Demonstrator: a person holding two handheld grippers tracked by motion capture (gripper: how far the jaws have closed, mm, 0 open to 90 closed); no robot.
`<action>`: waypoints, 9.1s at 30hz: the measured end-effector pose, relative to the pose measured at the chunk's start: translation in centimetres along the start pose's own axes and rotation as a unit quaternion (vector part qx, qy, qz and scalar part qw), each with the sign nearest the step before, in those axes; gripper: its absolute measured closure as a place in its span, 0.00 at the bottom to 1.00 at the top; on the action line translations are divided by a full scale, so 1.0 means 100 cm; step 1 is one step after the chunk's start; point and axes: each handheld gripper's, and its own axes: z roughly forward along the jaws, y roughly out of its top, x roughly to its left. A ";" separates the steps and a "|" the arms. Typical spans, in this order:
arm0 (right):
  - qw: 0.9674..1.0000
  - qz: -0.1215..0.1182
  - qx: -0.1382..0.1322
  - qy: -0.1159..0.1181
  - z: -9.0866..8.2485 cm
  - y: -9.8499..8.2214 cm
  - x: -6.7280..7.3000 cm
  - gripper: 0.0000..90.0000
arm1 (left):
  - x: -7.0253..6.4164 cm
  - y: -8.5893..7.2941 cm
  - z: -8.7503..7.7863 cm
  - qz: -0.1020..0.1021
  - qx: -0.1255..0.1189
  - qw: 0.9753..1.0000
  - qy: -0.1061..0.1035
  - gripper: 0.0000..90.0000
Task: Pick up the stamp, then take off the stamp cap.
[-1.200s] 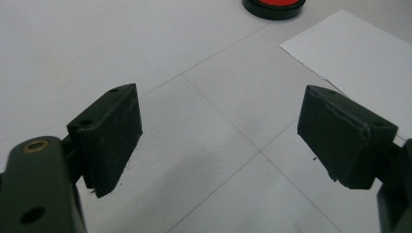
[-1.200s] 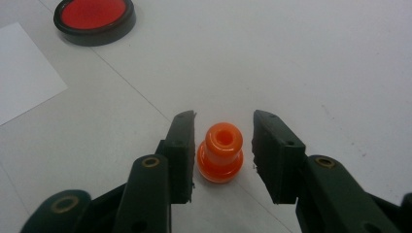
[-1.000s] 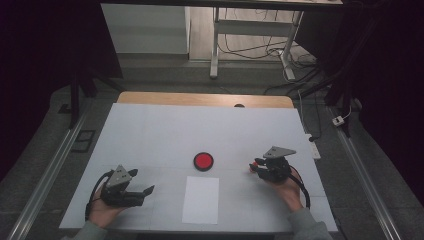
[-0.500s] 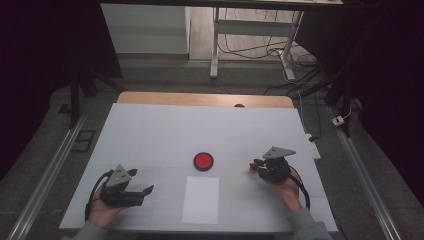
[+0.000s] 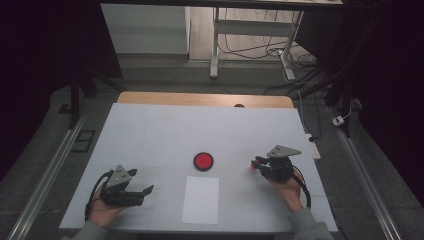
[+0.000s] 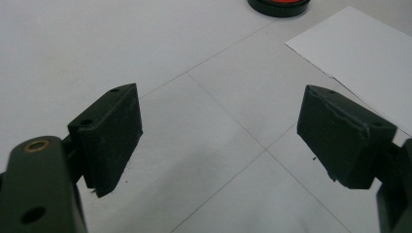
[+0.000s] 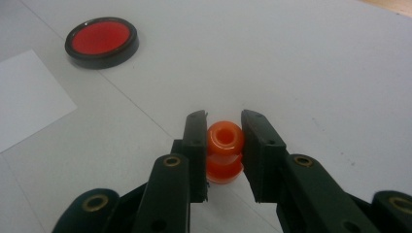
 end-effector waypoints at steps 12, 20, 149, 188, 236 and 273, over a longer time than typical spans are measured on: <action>0.999 0.005 -0.044 0.000 -0.012 0.007 0.002 0.80 | 0.000 0.000 0.000 -0.001 -0.001 1.000 0.001 0.19; 0.997 0.009 -0.079 0.011 -0.022 0.015 0.008 0.80 | 0.000 0.000 0.000 -0.002 -0.004 1.000 0.001 0.19; 0.979 -0.038 -0.123 0.158 0.018 0.072 0.106 0.80 | -0.004 0.012 0.001 0.002 -0.020 1.000 -0.020 0.20; 0.978 -0.033 -0.131 0.162 0.017 0.074 0.105 0.80 | -0.058 0.097 0.032 0.084 -0.011 0.992 -0.097 0.21; 0.978 -0.038 -0.122 0.166 0.024 0.072 0.111 0.80 | -0.079 0.108 0.074 0.095 -0.009 0.988 -0.123 0.29; 0.977 -0.034 -0.121 0.174 0.027 0.070 0.112 0.80 | -0.088 0.109 0.087 0.125 -0.010 0.986 -0.109 0.58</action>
